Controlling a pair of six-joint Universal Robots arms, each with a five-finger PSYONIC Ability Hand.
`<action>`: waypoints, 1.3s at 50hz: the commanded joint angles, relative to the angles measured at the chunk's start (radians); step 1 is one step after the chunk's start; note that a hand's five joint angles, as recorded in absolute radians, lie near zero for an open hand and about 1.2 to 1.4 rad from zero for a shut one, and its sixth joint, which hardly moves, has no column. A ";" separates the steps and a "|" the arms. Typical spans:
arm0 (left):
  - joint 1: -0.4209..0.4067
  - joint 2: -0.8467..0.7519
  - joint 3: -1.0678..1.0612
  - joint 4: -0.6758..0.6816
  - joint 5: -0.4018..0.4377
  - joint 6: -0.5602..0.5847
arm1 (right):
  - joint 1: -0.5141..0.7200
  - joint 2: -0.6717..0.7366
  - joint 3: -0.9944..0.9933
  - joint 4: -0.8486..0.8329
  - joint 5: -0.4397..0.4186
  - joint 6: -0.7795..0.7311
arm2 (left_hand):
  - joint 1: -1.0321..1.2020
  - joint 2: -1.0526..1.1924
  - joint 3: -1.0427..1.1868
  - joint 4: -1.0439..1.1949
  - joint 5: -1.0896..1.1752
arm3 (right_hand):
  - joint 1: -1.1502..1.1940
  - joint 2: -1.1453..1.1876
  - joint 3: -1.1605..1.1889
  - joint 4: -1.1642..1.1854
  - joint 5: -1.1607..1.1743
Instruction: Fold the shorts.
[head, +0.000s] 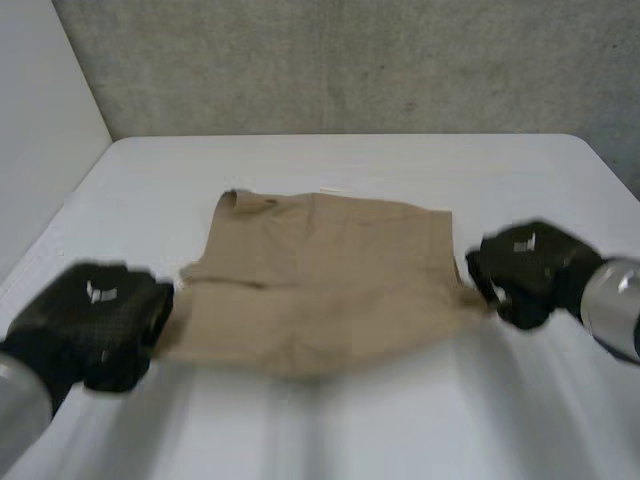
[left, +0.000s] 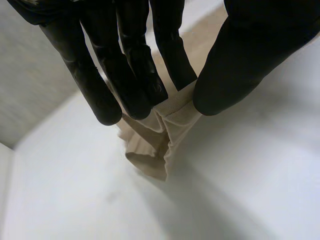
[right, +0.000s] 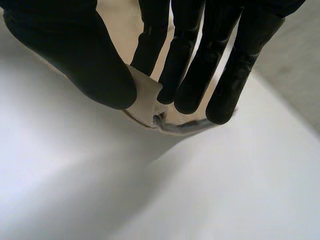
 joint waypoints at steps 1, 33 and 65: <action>-0.007 0.092 -0.069 -0.184 0.044 0.015 | -0.004 -0.110 0.105 0.374 -0.015 -0.307 | 0.284 0.201 0.206 0.202 0.269 | 0.446 0.227 0.221 0.205 0.240; 0.022 -0.808 0.621 0.360 0.055 0.135 | -0.037 0.453 -0.324 -0.042 0.051 0.014 | 0.284 0.201 0.206 0.202 0.269 | 0.446 0.227 0.221 0.205 0.240; -0.010 -1.209 0.910 0.780 0.120 0.227 | 0.052 0.716 -0.524 -0.498 0.289 -0.002 | -0.938 -1.020 -1.016 -1.020 -0.952 | -0.776 -0.995 -1.000 -1.017 -0.982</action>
